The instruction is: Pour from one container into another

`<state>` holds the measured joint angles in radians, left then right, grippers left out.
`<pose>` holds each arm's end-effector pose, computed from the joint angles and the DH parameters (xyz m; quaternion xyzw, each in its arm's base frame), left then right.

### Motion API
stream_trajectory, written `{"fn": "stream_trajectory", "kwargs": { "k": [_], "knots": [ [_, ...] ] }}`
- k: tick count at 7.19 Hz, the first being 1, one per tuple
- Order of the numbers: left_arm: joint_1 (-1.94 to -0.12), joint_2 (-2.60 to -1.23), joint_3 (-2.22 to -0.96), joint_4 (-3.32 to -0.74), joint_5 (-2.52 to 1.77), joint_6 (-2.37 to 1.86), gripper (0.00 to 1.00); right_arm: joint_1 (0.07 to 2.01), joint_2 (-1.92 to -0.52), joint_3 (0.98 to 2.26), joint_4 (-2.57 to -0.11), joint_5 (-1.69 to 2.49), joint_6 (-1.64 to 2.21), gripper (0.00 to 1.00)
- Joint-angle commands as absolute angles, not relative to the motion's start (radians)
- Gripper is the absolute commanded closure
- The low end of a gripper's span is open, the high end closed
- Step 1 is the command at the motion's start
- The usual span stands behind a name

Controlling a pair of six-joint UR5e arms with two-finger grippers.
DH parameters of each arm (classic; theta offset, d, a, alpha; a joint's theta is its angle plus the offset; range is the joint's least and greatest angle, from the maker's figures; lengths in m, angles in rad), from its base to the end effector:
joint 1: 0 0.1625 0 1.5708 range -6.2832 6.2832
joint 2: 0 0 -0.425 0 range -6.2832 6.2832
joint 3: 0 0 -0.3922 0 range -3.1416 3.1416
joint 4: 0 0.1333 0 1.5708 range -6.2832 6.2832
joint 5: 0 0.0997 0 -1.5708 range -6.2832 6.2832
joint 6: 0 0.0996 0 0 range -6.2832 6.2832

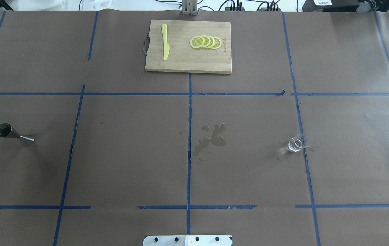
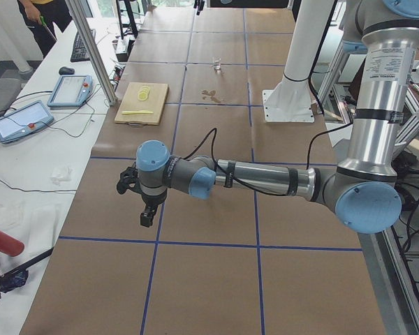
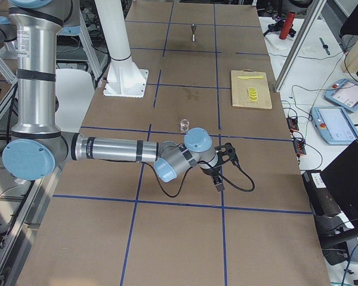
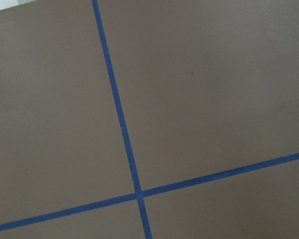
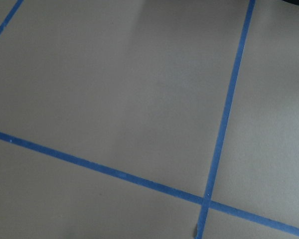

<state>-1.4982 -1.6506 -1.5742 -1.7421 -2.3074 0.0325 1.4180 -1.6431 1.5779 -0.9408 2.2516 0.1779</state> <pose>-0.0271 -0.5432 0.5999 0.1112 0.3594 0.0942 0.9217 -0.0042 -0.4914 0.6240 0.2063 -0.3595 -0.0817 0.9064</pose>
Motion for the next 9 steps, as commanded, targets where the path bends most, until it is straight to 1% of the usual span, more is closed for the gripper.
{"fn": "stream_trajectory", "kwargs": {
  "k": [1, 2, 4, 5, 7, 8, 9],
  "knots": [
    [-1.512, -1.554, -1.600, -1.677, -2.328, 0.143, 0.00, 1.485, -1.635, 1.595, -1.188, 2.357, -0.076, 0.00],
    [-1.513, -1.499, -1.661, -1.672, -2.338, 0.131, 0.00, 1.494, -1.650, 1.611, -1.224, 2.361, -0.098, 0.00],
    [-1.514, -1.425, -1.684, -1.677, -2.336, 0.072, 0.00, 1.496, -1.663, 1.623, -1.212, 2.349, -0.086, 0.00],
    [-1.509, -1.401, -1.703, -1.680, -2.333, 0.072, 0.00, 1.494, -1.714, 1.620, -1.213, 2.323, -0.086, 0.00],
    [-1.506, -1.425, -1.695, -1.692, -2.332, 0.068, 0.00, 1.494, -1.721, 1.640, -1.216, 2.368, -0.081, 0.00],
    [-1.506, -1.458, -1.671, -1.692, -2.332, 0.072, 0.00, 1.511, -1.709, 1.634, -1.259, 2.446, -0.083, 0.00],
    [-1.506, -1.477, -1.675, -1.690, -2.316, 0.077, 0.00, 1.537, -1.704, 1.655, -1.326, 2.471, -0.087, 0.00]
  ]
}}
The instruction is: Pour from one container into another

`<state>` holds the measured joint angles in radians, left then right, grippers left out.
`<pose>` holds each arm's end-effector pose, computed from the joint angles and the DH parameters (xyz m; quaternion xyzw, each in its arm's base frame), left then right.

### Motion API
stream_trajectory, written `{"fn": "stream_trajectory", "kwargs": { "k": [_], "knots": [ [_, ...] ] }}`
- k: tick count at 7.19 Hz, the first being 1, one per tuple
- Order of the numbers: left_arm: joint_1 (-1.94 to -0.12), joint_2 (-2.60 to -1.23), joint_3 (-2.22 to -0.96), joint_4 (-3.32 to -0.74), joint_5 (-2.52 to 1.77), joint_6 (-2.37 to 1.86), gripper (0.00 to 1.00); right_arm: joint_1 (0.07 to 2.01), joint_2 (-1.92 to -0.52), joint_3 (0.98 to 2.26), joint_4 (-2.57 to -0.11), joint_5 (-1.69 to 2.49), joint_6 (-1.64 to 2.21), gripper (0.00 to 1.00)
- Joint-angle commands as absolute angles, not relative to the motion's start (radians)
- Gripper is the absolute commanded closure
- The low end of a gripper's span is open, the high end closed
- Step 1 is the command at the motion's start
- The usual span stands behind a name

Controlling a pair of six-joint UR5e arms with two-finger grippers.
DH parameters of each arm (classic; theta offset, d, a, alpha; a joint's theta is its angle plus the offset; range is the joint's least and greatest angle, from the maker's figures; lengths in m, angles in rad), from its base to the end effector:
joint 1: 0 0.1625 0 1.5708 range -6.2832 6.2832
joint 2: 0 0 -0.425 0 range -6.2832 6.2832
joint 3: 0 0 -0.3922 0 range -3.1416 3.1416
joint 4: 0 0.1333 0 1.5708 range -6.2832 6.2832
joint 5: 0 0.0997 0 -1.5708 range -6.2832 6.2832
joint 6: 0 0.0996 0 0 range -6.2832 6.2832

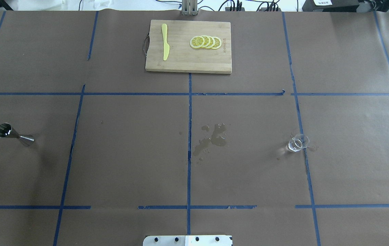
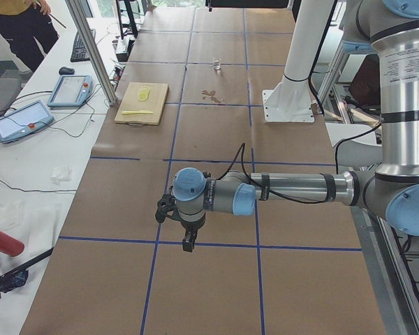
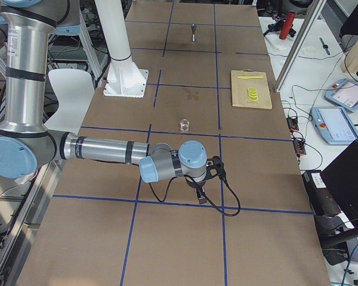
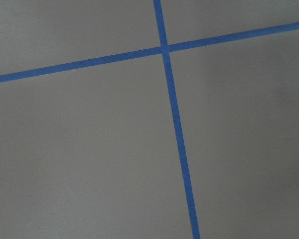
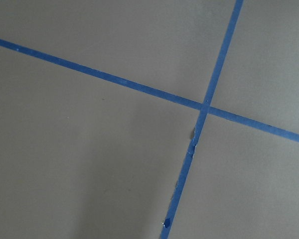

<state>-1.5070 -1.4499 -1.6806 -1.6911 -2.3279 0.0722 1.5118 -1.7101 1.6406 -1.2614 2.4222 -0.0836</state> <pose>-0.0362 -0.4511 0.6498 0.0523 0.3688 0.0832 0.9243 0.0321 -0.4473 0.6507 0.1140 -0.4086 -0.1137 0.8984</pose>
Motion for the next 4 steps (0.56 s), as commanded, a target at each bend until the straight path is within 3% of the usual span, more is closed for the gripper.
{"fn": "stream_trajectory", "kwargs": {
  "k": [1, 4],
  "knots": [
    [-1.506, -1.477, -1.687, -1.690, -2.316, 0.077, 0.00, 1.499, -1.701, 1.710, -1.409, 2.470, -0.087, 0.00],
    [-1.517, -1.456, -1.723, -1.572, -2.318, 0.077, 0.00, 1.427, -1.681, 1.796, -1.624, 2.326, -0.104, 0.00]
  ]
}}
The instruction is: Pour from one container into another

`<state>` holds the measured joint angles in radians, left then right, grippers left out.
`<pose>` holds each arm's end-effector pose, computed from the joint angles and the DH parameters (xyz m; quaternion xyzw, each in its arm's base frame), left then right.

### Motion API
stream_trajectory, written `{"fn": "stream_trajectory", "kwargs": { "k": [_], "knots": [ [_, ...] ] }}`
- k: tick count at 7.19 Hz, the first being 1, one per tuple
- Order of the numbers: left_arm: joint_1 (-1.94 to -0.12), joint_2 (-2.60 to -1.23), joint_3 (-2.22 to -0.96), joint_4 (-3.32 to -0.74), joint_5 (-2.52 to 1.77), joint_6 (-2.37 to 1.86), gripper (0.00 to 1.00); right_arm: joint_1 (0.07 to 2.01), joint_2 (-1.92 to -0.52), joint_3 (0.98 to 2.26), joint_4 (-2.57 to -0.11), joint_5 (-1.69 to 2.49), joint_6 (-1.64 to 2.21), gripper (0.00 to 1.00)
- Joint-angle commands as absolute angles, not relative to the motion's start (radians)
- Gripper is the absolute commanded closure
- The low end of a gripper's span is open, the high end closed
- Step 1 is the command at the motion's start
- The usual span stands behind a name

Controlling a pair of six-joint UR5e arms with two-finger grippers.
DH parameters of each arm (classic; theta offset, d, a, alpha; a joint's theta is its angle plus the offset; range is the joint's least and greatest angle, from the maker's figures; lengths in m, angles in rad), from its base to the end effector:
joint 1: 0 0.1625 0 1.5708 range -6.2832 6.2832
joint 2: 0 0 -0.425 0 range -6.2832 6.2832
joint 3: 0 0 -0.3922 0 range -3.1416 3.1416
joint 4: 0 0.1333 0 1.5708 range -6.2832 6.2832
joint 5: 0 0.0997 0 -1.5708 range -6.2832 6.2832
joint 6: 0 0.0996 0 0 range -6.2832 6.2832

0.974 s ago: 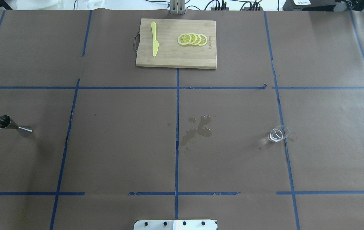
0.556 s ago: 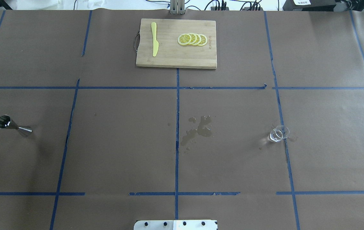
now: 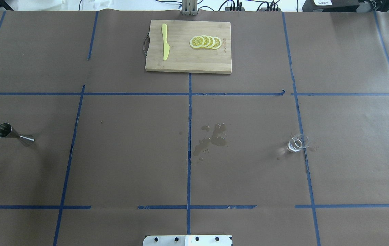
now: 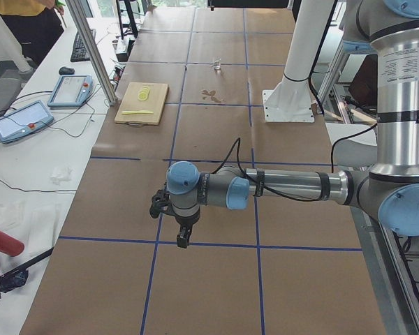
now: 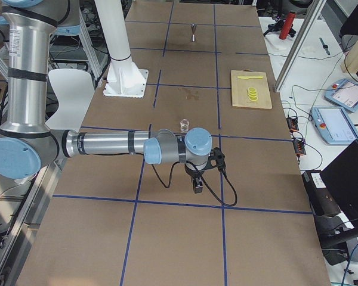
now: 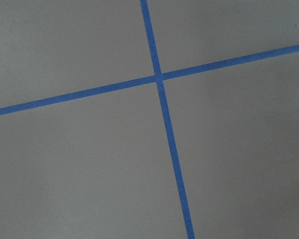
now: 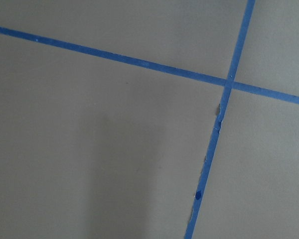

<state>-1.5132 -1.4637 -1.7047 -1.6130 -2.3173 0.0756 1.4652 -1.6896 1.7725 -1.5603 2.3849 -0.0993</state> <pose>-0.0396 -0.4542 0.6406 0.0354 0.3641 0.0745 0.9277 0.0135 -0.4501 0.6108 0.0416 -0.3956 -0.1122 0.9106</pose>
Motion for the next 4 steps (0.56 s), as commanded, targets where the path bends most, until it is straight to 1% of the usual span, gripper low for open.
{"fn": "stream_trajectory", "kwargs": {
  "k": [1, 3, 4],
  "knots": [
    [-1.516, -1.407, -1.741, -1.586, -2.324, 0.077, 0.00, 1.446, -1.680, 1.796, -1.659, 2.318, -0.135, 0.00],
    [-1.514, -1.399, -1.770, -1.582, -2.318, 0.074, 0.00, 1.450, -1.680, 1.793, -1.680, 2.327, -0.175, 0.00],
    [-1.516, -1.397, -1.773, -1.578, -2.318, 0.074, 0.00, 1.457, -1.674, 1.810, -1.728, 2.326, -0.184, 0.00]
  ]
}}
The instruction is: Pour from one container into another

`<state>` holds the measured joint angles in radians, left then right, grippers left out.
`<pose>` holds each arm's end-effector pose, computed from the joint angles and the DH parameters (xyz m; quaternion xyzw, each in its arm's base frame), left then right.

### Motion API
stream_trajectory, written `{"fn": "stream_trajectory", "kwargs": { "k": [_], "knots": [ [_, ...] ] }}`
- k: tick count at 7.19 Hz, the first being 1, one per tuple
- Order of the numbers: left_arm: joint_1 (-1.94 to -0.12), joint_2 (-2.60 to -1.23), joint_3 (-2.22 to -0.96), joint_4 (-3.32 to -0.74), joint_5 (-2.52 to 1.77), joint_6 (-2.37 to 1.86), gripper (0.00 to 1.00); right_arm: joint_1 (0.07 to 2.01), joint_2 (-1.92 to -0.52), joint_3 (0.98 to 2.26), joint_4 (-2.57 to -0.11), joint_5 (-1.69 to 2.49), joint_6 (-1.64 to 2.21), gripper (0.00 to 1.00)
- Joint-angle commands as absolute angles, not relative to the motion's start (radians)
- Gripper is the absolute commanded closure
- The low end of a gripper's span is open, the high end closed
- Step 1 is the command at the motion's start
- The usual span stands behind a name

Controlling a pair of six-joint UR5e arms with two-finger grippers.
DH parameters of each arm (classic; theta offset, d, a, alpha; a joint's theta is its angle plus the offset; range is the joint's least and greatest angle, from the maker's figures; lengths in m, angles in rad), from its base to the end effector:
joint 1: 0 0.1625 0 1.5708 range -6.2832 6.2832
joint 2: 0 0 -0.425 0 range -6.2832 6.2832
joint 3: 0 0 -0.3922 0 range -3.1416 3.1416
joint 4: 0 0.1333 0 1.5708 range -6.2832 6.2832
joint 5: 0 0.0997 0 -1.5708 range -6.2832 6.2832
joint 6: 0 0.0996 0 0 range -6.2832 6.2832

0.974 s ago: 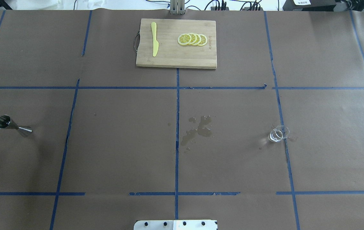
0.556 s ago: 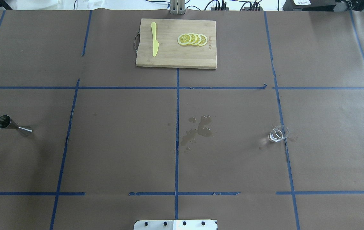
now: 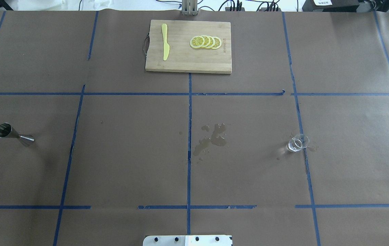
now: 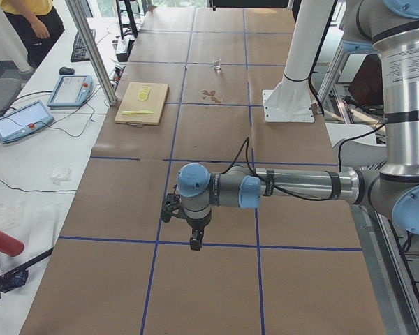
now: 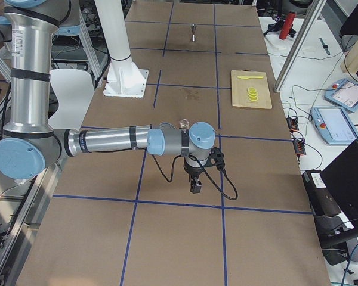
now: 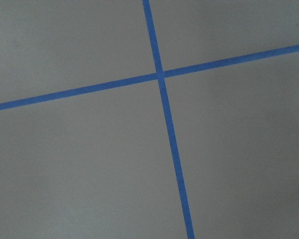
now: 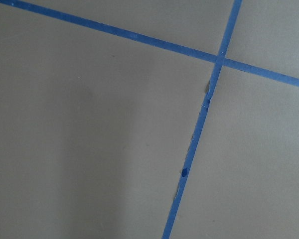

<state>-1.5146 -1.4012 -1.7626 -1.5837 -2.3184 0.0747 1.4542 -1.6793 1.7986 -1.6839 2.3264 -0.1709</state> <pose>-0.0417 -0.4256 0.6422 0.0197 0.3649 0.0673 0.9284 0.0130 -0.4481 0.6102 0.0129 -0.3687 -0.1343 0.9197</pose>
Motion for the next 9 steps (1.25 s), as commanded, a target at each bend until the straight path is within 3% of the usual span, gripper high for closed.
{"fn": "stream_trajectory", "kwargs": {
  "k": [1, 5, 9],
  "knots": [
    [-1.517, -1.402, -1.775, -1.528, -2.319, 0.074, 0.00, 1.444, -1.674, 1.815, -1.730, 2.327, -0.189, 0.00],
    [-1.516, -1.495, -1.666, -1.529, -2.325, 0.083, 0.00, 1.479, -1.704, 1.827, -1.715, 2.321, -0.211, 0.00],
    [-1.520, -1.519, -1.674, -1.575, -2.402, 0.098, 0.00, 1.532, -1.703, 1.841, -1.720, 2.326, -0.247, 0.00]
  ]
}}
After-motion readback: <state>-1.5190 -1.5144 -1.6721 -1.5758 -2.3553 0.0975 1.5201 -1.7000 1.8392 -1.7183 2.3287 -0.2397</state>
